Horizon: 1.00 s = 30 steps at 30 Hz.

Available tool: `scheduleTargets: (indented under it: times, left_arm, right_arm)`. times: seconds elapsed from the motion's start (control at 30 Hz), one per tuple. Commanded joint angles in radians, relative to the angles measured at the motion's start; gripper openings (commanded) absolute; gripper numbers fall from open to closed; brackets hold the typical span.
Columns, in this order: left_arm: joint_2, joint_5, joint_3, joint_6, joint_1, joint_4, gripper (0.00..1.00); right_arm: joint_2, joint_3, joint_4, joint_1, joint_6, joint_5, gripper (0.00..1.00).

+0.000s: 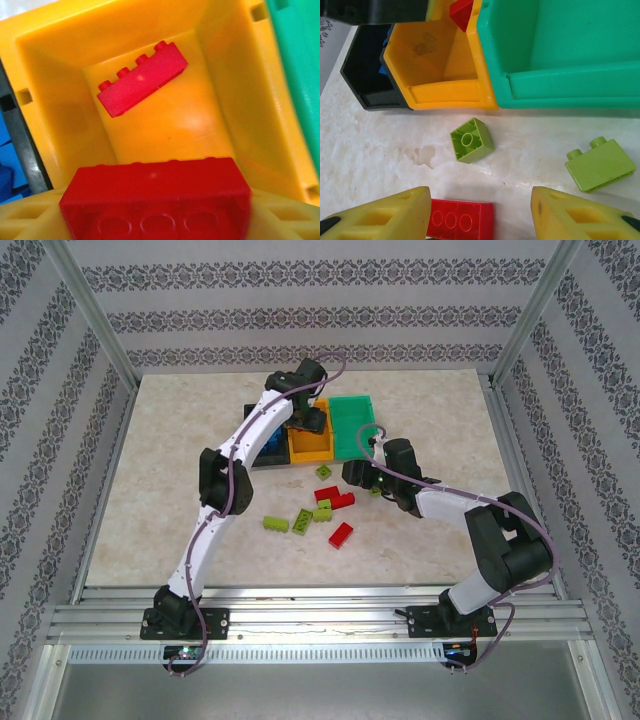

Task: Sort the legos into containers by color
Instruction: Place the lego in the container.

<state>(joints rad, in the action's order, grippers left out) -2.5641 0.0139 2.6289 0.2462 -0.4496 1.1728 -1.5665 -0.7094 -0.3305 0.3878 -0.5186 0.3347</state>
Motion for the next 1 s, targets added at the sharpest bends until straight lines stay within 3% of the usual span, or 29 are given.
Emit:
scheduleTargets:
  times: [0.0, 0.27, 0.4, 0.6, 0.97]
  left_arm:
    - [0.016, 0.088, -0.029, 0.001, -0.003, -0.015, 0.73]
    - [0.028, 0.069, -0.041, 0.008, -0.005, 0.008, 0.79]
    - [0.093, 0.073, -0.134, 0.009, -0.029, -0.033, 0.79]
    - [0.244, 0.062, -0.344, 0.005, -0.083, -0.145, 0.79]
    - [0.547, 0.138, -0.955, 0.121, -0.172, -0.542, 0.78]
  right_arm:
    - [-0.015, 0.007, -0.037, -0.007, -0.020, 0.033, 0.56]
    - [-0.018, 0.005, -0.036, -0.008, -0.019, 0.031, 0.56]
    - [-0.020, 0.004, -0.036, -0.008, -0.020, 0.032, 0.56]
    - [-0.007, 0.013, -0.042, -0.009, -0.027, 0.034, 0.56]
    - [0.000, 0.025, -0.054, -0.018, -0.033, 0.032, 0.56]
